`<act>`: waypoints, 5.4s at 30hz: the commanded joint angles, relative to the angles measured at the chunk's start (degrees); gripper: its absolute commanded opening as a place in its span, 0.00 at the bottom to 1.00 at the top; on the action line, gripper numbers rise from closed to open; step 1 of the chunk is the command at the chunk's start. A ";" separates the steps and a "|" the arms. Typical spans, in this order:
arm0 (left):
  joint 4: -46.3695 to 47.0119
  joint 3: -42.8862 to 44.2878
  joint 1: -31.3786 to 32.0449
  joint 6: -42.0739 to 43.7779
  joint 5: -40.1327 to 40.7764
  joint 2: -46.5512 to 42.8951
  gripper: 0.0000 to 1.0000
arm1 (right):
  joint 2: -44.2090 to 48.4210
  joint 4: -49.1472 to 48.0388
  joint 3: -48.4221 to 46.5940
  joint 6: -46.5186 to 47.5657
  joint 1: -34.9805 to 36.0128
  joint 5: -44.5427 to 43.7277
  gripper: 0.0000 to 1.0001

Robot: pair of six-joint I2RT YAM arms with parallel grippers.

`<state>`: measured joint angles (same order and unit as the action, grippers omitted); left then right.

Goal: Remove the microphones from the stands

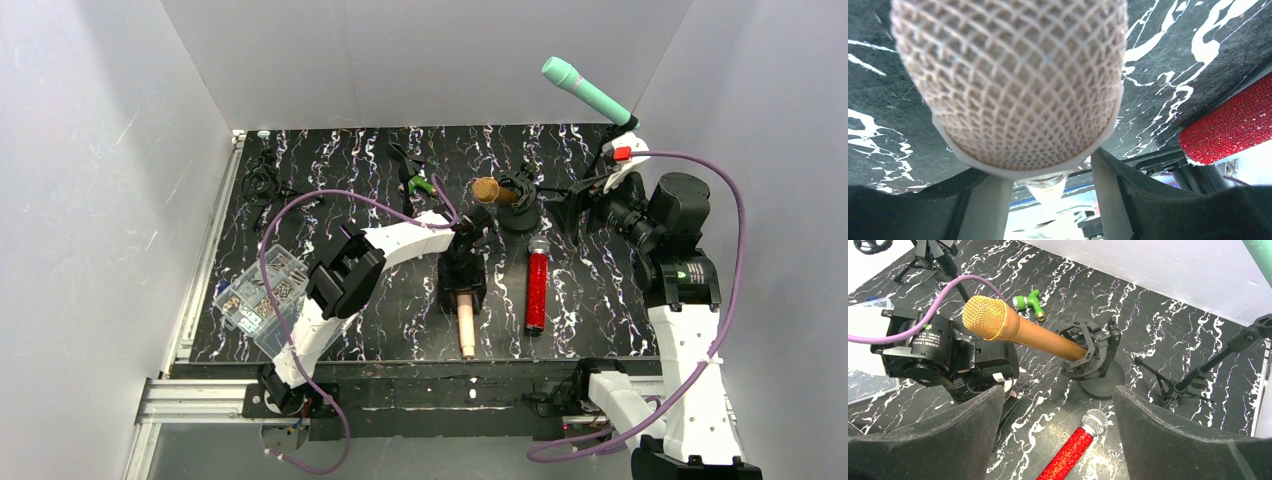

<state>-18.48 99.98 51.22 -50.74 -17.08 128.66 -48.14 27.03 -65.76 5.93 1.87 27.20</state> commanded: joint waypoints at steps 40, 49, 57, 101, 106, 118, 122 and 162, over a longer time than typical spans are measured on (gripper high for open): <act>-13.55 -15.03 -1.85 11.82 3.19 -31.40 0.98 | -2.74 1.66 0.89 3.24 -0.41 2.77 0.90; -21.44 -9.61 -2.44 23.16 4.76 -36.42 0.98 | -6.01 4.88 -3.65 2.44 -0.51 4.38 0.91; -24.97 -6.35 -2.39 34.29 5.96 -41.09 0.98 | -5.45 5.71 -5.34 3.23 -0.63 3.61 0.92; -7.16 26.93 -17.21 41.40 30.20 -26.19 0.89 | -11.70 2.71 -10.36 -1.51 -0.53 10.61 0.93; -9.18 27.15 -17.06 36.40 33.97 -25.44 0.81 | -11.88 2.15 -9.33 -1.72 -0.51 10.88 0.93; -11.53 29.47 -15.55 26.83 36.14 -20.72 0.63 | -11.23 1.28 -6.43 -2.08 -0.47 11.43 0.93; -12.01 27.46 -15.54 26.32 36.47 -20.22 0.53 | -11.18 1.01 -5.46 -2.11 -0.54 11.83 0.93; -14.51 31.98 -15.54 26.86 36.95 -21.31 0.91 | -10.03 0.93 -2.63 -1.77 -0.53 11.12 0.93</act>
<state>-29.15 129.67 35.88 -20.10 17.67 105.38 -59.09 29.85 -68.95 4.29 1.52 37.91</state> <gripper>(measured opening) 0.908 0.927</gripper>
